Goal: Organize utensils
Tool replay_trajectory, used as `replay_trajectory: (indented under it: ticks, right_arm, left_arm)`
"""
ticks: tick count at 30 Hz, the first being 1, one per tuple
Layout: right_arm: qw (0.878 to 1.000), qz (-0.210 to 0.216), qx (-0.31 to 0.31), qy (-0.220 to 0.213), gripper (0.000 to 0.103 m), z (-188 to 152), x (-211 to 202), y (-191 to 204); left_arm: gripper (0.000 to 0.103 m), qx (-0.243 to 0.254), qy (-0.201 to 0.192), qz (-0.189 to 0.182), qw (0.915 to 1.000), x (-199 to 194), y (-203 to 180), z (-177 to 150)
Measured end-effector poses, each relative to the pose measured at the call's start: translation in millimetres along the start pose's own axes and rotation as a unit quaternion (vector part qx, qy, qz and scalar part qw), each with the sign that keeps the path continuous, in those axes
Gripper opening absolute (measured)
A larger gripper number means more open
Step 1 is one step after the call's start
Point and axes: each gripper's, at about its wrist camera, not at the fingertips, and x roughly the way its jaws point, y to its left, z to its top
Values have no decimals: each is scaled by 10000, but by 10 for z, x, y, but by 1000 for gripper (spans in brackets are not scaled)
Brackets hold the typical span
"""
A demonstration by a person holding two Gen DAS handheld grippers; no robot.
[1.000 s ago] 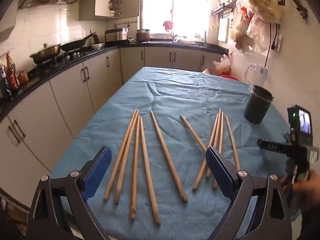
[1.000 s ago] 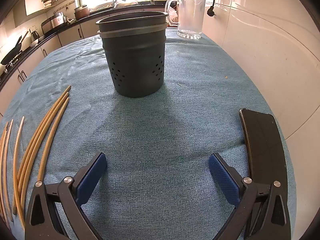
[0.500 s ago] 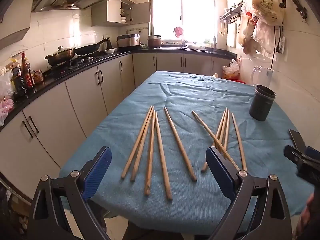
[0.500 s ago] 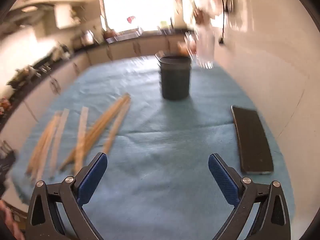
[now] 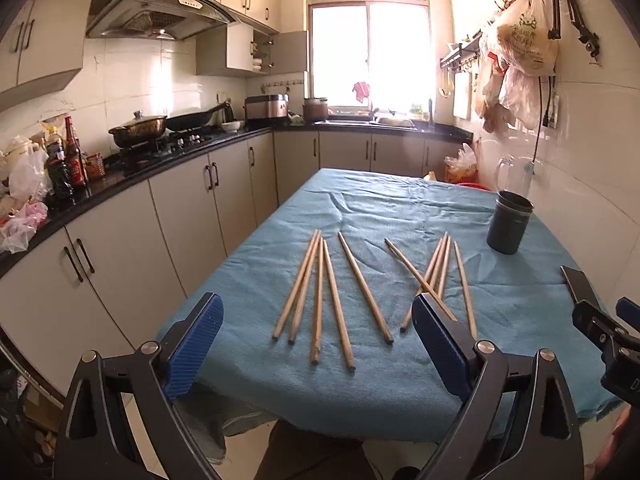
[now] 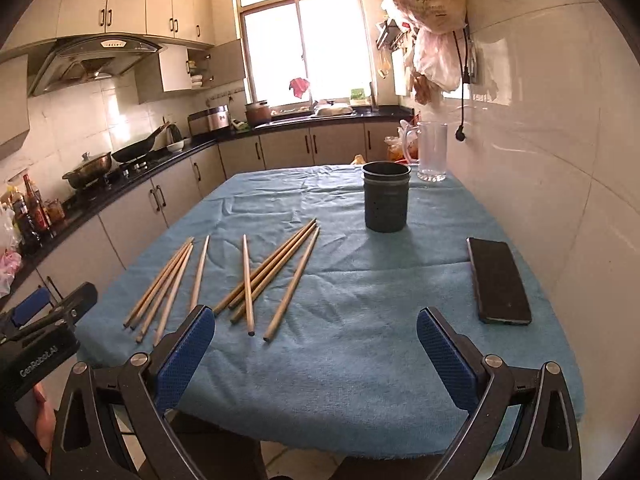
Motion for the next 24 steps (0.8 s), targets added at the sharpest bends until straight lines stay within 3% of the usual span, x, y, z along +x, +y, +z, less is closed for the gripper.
replay_trajectory:
  ticks: [9,24]
  right_arm:
    - [9994,-222,-271,22,102,18,38,48]
    - [9991,-267,-300,110,102,32,33,58]
  left_arm:
    - [95,-83,274,54,9996,163,-4,-16]
    - [95,-112,305,82,9994,193,2,-42]
